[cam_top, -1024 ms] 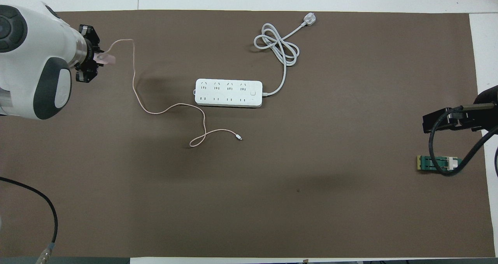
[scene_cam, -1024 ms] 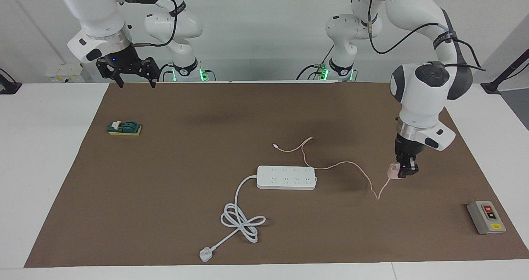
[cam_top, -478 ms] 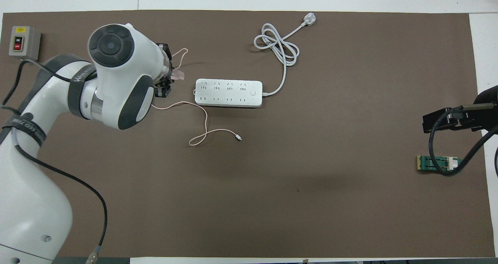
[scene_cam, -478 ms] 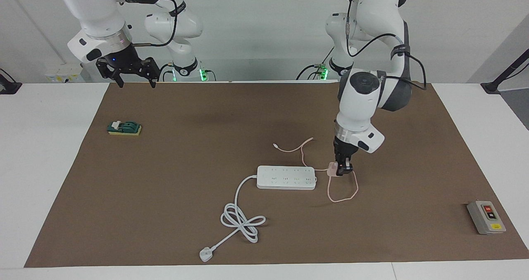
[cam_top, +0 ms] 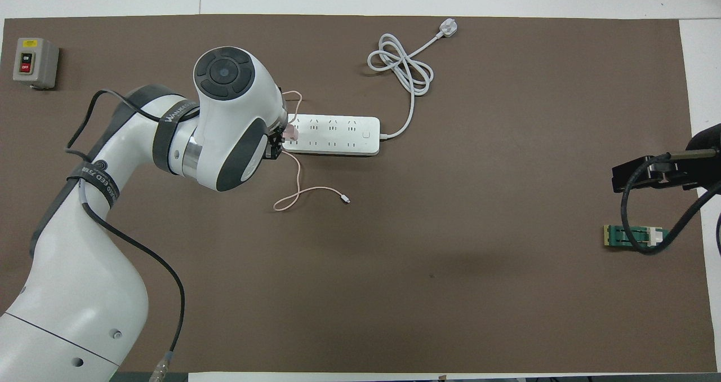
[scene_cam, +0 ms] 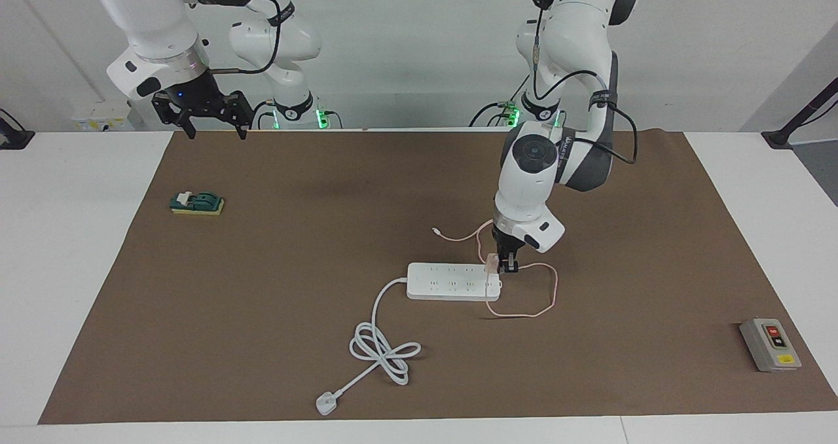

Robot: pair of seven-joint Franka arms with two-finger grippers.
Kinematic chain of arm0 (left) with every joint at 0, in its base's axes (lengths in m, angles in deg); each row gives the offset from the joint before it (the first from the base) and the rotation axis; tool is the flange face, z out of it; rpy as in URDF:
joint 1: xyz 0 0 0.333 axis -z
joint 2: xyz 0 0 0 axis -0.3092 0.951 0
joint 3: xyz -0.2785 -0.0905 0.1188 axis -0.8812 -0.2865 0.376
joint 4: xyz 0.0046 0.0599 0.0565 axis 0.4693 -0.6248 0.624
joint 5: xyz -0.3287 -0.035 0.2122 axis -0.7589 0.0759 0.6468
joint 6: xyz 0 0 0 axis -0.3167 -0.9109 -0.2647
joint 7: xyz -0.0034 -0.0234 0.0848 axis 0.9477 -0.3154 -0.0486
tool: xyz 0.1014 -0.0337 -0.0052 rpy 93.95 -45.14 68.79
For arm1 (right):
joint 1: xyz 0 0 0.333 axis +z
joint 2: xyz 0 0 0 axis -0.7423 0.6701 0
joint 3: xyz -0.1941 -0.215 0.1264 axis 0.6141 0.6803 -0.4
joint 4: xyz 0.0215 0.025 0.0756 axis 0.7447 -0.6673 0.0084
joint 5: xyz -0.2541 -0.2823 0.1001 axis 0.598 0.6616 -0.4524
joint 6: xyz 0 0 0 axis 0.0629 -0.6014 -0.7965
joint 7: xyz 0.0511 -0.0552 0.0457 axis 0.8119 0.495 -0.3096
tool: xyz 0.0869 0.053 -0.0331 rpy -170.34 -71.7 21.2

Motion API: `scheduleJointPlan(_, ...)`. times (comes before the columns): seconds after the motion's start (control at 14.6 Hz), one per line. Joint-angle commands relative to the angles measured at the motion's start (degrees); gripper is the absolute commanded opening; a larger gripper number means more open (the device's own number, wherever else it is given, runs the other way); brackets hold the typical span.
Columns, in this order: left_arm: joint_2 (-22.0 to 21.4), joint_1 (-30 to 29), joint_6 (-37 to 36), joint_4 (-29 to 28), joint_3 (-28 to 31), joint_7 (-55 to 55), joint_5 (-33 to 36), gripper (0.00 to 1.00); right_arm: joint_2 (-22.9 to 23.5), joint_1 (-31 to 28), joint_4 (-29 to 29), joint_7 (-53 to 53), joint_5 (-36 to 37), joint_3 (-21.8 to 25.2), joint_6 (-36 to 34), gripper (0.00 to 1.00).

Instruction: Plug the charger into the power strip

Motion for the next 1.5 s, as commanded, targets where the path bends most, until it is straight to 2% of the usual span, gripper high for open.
scheduleJointPlan(0.0,-0.4,1.2,-3.7,0.0,0.9,-1.0,-0.9,0.00,-0.8,-0.6,-0.3,-1.7,0.0,-0.4,-0.2,1.00)
scheduleJointPlan(0.2,-0.5,1.2,-3.7,-0.4,0.9,0.0,-0.5,0.00,-0.8,-0.6,-0.3,-1.7,0.0,-0.4,-0.2,1.00)
scheduleJointPlan(0.55,-0.5,1.0,-2.5,-0.3,0.8,8.4,-0.7,0.00,-0.8,-0.6,-0.3,-1.7,0.0,-0.4,-0.3,1.00)
scheduleJointPlan(1.09,-0.7,1.0,4.1,-3.0,0.8,7.6,-1.1,0.00,-1.0,-1.2,-0.3,-1.8,0.0,-0.2,-0.8,1.00)
scheduleJointPlan(1.43,-0.6,0.8,5.4,-4.6,0.8,5.9,-1.1,0.00,-1.0,-1.0,-0.5,-1.7,0.0,-0.2,-1.3,1.00)
